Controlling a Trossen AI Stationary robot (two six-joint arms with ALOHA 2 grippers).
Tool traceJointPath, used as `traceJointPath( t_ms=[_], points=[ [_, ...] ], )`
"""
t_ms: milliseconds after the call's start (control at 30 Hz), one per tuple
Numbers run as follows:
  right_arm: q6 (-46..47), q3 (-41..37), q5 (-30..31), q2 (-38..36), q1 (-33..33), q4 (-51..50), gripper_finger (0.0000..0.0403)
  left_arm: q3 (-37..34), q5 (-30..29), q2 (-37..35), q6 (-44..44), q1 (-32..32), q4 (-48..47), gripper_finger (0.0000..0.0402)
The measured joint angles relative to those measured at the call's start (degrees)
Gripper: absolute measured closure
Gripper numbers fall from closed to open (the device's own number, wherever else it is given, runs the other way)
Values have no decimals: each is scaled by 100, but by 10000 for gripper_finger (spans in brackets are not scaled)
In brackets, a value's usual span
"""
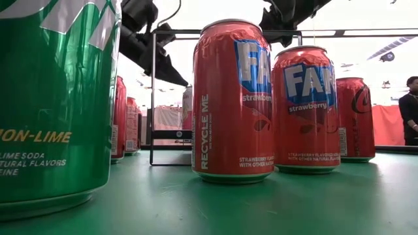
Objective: Place canned beverage on shelf
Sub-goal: Put the white and pink soda can on the shelf
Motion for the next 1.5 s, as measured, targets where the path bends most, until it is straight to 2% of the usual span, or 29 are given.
traceJointPath(
  t_ms=[167,467,833,967,1133,1333,1500],
  points=[
    [6,0,0,0,-5,2,394,-9,-2,148,1,148,243,399],
    [-110,0,2,0,-9,2,394,-11,-12,314,-25,362,442,401],
    [-130,0,2,91,-46,11,394,-11,-317,374,-236,583,592,401],
    [87,0,1,234,-129,304,394,-11,-308,321,-381,574,577,401],
    [210,66,2,580,-358,562,394,-27,-299,4,-433,478,432,402],
    [66,830,-13,1354,-615,586,394,-224,-288,-736,-390,210,436,402],
    [-168,1672,-426,2085,-768,329,394,-759,-258,-1499,-603,-192,1221,402]
  ],
)
